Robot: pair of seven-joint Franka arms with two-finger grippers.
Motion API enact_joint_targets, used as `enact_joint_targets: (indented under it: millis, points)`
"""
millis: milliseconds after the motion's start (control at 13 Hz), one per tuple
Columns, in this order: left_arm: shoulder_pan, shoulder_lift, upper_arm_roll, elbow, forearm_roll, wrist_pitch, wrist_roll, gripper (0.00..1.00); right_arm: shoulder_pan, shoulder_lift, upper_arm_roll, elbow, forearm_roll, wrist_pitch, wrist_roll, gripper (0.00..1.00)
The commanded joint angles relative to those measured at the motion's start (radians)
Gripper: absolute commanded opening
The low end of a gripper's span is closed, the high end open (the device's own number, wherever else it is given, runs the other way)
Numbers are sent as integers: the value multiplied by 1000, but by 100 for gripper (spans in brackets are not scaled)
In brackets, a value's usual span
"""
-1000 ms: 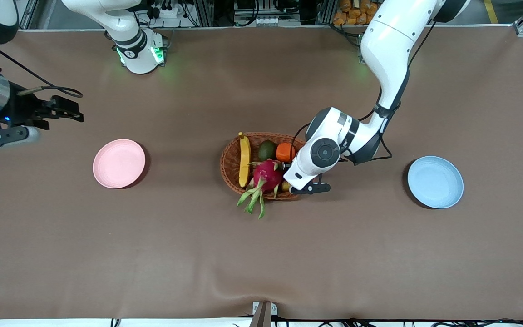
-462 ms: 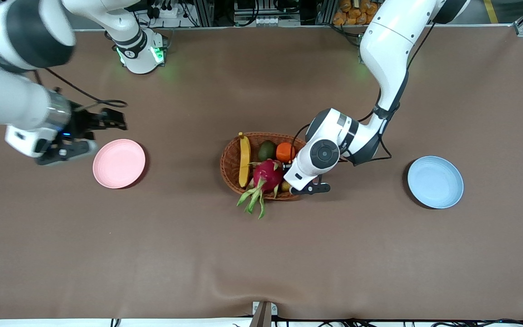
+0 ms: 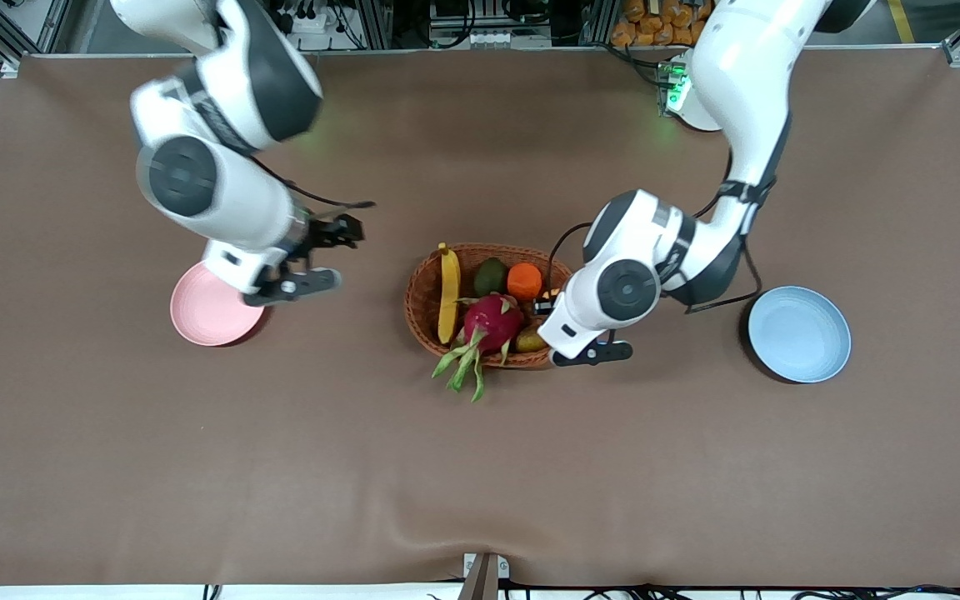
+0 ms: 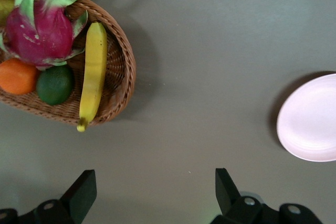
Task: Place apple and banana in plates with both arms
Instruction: 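Carry the apple to the blue plate while the right gripper grasps the banana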
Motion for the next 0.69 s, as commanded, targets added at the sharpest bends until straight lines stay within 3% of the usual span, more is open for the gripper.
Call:
enact_joint_targets:
  millis: [0,154,462,615]
  points:
    - [32,-92,14,-30,92,-45,87,19,95,66,-13,9,9,62,112,91]
    - [76,-152,12,-72,194,-53,169,16,188,124,-13,9,9,128,224,91]
    - [257,-304,3,-328,199,97,414,17,274,227,-13,9,9,223,285,90]
    - [349,-323,2,-376,199,119,548,17,282,249,-13,7,6,220,285,82]
